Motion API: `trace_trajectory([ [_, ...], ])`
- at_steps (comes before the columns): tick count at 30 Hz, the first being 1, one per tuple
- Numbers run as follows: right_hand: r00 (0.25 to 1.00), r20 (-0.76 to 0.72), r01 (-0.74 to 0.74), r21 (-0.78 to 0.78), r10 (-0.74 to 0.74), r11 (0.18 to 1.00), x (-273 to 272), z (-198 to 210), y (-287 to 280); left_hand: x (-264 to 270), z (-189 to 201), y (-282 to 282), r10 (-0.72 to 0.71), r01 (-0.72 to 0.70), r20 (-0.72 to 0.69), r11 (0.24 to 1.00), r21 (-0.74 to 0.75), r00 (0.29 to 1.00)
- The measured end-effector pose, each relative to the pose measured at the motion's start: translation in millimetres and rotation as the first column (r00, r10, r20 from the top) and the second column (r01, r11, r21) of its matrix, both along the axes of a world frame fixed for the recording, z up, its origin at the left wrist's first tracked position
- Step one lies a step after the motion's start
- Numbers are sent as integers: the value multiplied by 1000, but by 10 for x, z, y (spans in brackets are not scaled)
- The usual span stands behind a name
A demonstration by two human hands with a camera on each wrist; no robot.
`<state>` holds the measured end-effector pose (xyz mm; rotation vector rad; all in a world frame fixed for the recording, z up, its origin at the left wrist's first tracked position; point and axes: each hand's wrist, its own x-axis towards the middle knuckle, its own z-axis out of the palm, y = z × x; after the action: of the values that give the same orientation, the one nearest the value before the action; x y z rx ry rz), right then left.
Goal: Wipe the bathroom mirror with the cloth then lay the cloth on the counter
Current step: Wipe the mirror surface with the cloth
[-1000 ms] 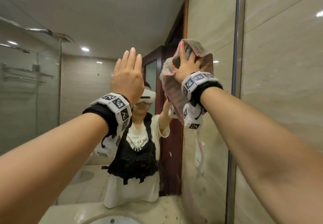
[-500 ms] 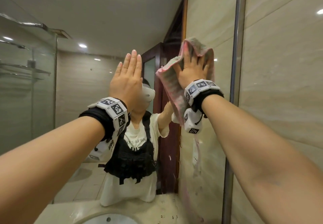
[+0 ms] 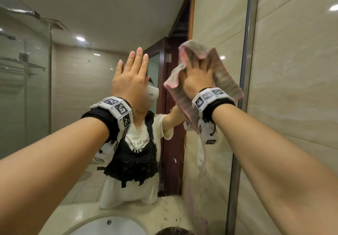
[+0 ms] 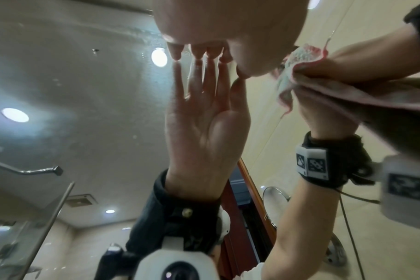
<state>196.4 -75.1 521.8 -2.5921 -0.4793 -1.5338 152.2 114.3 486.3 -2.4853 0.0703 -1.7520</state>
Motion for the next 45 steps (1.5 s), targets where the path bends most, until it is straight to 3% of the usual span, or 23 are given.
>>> trace_trajectory([
  [2, 997, 74, -27, -122, 36, 992, -5, -104, 88, 3, 2, 3, -5, 5, 10, 1000, 0, 1000],
  [4, 995, 95, -22, -115, 33, 993, 21, -201, 97, -7, 2, 13, -13, 13, 2, 1000, 4, 1000],
  [11, 998, 1, 57, 180, -58, 982, 87, -717, -125, 1, -113, -5, 22, -22, 18, 1000, 7, 1000],
  [18, 977, -214, 12, 51, 0, 999, -162, -1662, -116, -76, -779, -46, -18, 17, -61, 1000, -8, 998],
  [21, 965, -262, 9, -21, -14, 1000, -164, -1866, -119, -112, -1014, 33, 4, -7, -92, 999, -32, 996],
  [26, 984, -176, 6, -54, -15, 999, -123, -1496, 5, -100, -1114, 140, 19, -21, -95, 999, -26, 995],
  [31, 996, -86, -10, 14, 11, 1000, -59, -1058, 299, -57, -1118, 153, 20, -21, -68, 1000, -2, 997],
  [35, 1000, -9, 25, -246, -28, 969, -82, -1277, 193, -43, -1136, 196, 21, -20, -23, 999, 34, 1000],
  [37, 999, 26, 48, -318, -42, 947, 0, -1181, 36, -44, -1136, 212, 19, -18, -12, 999, 50, 1000],
  [38, 998, 45, 53, -262, -42, 964, 49, -1072, -51, -45, -1133, 212, 19, -19, -10, 998, 53, 1000],
  [41, 998, 21, 50, 96, -52, 994, 183, -705, -290, -60, -1124, 209, 24, -23, -18, 999, 49, 1000],
  [45, 991, -10, 131, 281, -134, 951, 197, -550, -371, -84, -1113, 203, 26, -24, -40, 998, 51, 999],
])
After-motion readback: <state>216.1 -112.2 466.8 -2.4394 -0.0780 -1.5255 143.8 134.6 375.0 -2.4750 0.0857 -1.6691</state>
